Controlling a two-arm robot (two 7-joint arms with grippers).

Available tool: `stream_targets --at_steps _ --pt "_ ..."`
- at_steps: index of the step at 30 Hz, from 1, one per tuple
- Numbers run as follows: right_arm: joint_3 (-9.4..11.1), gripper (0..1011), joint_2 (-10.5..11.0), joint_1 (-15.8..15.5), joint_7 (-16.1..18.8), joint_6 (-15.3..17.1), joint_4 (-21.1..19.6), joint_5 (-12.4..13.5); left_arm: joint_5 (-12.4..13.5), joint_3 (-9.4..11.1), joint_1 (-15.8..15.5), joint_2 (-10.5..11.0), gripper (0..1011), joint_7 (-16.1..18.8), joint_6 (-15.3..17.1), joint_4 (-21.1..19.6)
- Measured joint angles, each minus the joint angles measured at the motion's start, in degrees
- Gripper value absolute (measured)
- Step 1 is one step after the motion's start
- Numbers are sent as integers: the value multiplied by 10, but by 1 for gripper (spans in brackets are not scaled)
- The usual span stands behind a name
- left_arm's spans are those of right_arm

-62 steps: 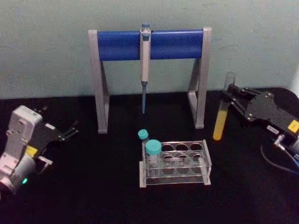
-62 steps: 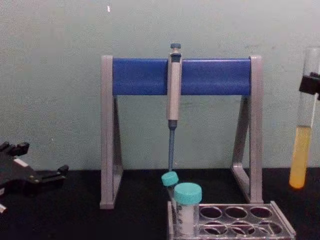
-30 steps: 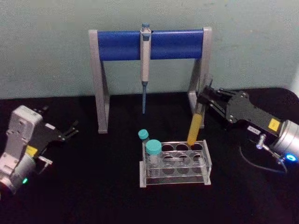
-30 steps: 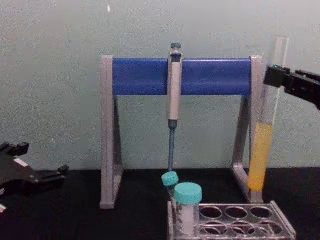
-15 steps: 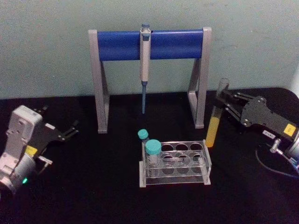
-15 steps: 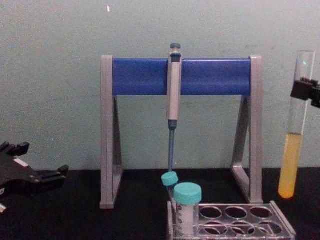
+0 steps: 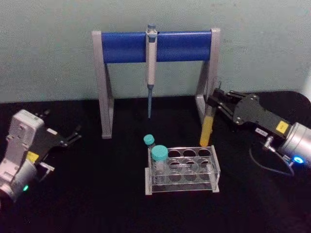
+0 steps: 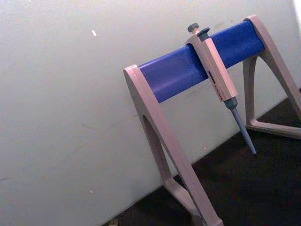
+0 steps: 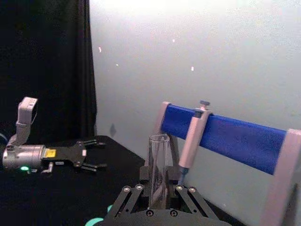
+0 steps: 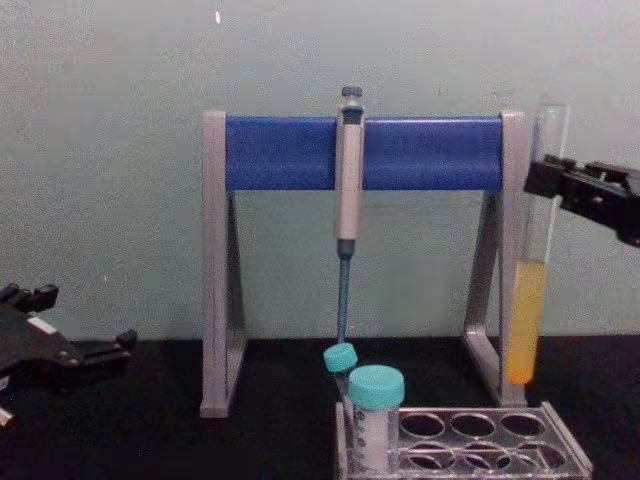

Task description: Pick up the test tube from the test tube rack, shake it, then place it back into the test tube rack.

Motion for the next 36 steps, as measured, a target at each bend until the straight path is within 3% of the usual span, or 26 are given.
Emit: stream_targets --at_steps 36 --pt "-51 221 -30 51 34 3 75 -9 0 0 0 0 1001 0 0 0"
